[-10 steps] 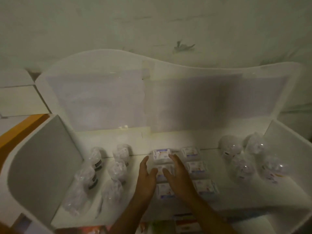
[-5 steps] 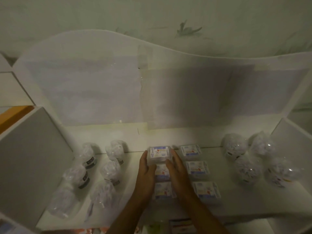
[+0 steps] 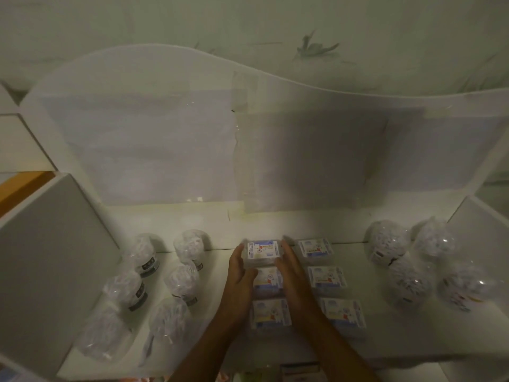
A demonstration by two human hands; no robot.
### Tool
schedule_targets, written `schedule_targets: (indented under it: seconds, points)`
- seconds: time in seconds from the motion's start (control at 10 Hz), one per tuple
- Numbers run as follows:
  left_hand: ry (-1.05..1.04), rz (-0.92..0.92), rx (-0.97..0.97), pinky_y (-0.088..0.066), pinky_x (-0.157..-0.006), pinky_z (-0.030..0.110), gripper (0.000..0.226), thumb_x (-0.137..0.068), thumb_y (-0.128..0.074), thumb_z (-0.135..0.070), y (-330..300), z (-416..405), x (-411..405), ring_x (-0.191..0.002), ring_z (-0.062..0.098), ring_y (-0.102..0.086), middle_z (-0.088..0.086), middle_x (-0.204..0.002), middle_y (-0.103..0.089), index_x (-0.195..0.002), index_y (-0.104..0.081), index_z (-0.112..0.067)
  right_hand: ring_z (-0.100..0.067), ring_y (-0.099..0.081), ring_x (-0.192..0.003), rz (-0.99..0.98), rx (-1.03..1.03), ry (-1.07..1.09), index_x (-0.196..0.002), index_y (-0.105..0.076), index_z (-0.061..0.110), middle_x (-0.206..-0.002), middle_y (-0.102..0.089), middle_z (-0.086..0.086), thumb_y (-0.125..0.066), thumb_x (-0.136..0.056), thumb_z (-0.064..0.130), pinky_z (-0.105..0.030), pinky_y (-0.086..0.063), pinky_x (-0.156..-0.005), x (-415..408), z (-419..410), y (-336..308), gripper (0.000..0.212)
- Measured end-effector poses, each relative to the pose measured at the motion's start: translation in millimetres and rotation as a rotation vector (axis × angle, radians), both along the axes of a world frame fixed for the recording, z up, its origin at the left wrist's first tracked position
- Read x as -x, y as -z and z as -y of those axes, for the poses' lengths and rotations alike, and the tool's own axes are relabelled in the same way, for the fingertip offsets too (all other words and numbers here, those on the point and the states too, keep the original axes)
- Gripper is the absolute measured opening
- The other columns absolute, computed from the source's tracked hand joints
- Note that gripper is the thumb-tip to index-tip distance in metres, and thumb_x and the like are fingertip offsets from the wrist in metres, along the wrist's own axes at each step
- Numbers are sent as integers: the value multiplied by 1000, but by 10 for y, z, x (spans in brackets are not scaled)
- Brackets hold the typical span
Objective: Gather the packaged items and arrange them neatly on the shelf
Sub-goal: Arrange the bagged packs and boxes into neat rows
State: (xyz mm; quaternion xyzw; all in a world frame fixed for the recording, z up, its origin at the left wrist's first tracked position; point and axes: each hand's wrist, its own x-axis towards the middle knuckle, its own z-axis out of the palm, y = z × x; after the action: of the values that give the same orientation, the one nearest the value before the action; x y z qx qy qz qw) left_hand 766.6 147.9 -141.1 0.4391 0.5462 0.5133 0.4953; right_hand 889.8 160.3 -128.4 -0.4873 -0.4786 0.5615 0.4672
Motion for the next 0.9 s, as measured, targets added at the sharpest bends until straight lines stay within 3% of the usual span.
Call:
schedule_targets:
  seconds: [0.3,0.4,0.5,0.6,0.7,0.8,0.9]
  points:
    - [-51,4,-43,-50,-100,45,50,-97,-42,-12,7,68,-55,-121,15,-56,-7,-139,-49,-139,-32,-38,17,-48,-99,23,-43,29,-134,-33,41,-121,-44,27,-41,-104,20,-6,-42,-78,23,67,38,38]
    - [-81,-48,-71,-45,-105,46,55,-90,-44,-26,23,86,-85,-125,13,-52,-8,-142,-47,-142,-31,-36,1,-44,-119,7,-75,108,-142,-19,41,-136,-31,21,-38,-104,20,-18,-47,-90,53,79,92,47]
    - [-85,-82,-54,-43,-107,47,58,-86,-42,-36,55,45,-77,-128,13,-49,-10,-143,-45,-143,-31,-37,-3,-51,-114,1,-69,96,-144,-20,41,-132,-37,20,-38,-104,22,-26,-51,-90,79,107,72,48]
    - [-75,-108,-60,-41,-108,46,57,-88,-40,-35,42,40,-74,-129,13,-48,-9,-145,-44,-144,-30,-35,11,-49,-98,-5,-67,86,-137,-24,43,-116,-41,29,-39,-104,21,-22,-49,-88,69,111,62,43]
    - [-71,-96,-62,-42,-108,45,52,-94,-40,-32,9,26,-88,-128,12,-49,-7,-144,-44,-146,-29,-31,12,-50,-96,-5,-61,70,-134,-28,42,-112,-42,33,-39,-104,20,-20,-49,-88,56,113,39,39]
    - [-82,-88,-48,-44,-106,46,53,-91,-40,-37,41,15,-72,-125,13,-52,-10,-142,-46,-143,-31,-38,7,-53,-98,4,-37,61,-140,-26,39,-118,-46,27,-39,-104,21,-15,-54,-74,63,80,42,42]
    - [-87,-28,-23,-50,-99,47,42,-100,-41,-27,10,16,-59,-118,16,-59,-8,-137,-52,-139,-34,-40,-3,-47,-120,-5,0,94,-147,-28,34,-137,-42,17,-40,-103,29,-9,-44,-82,35,67,23,46]
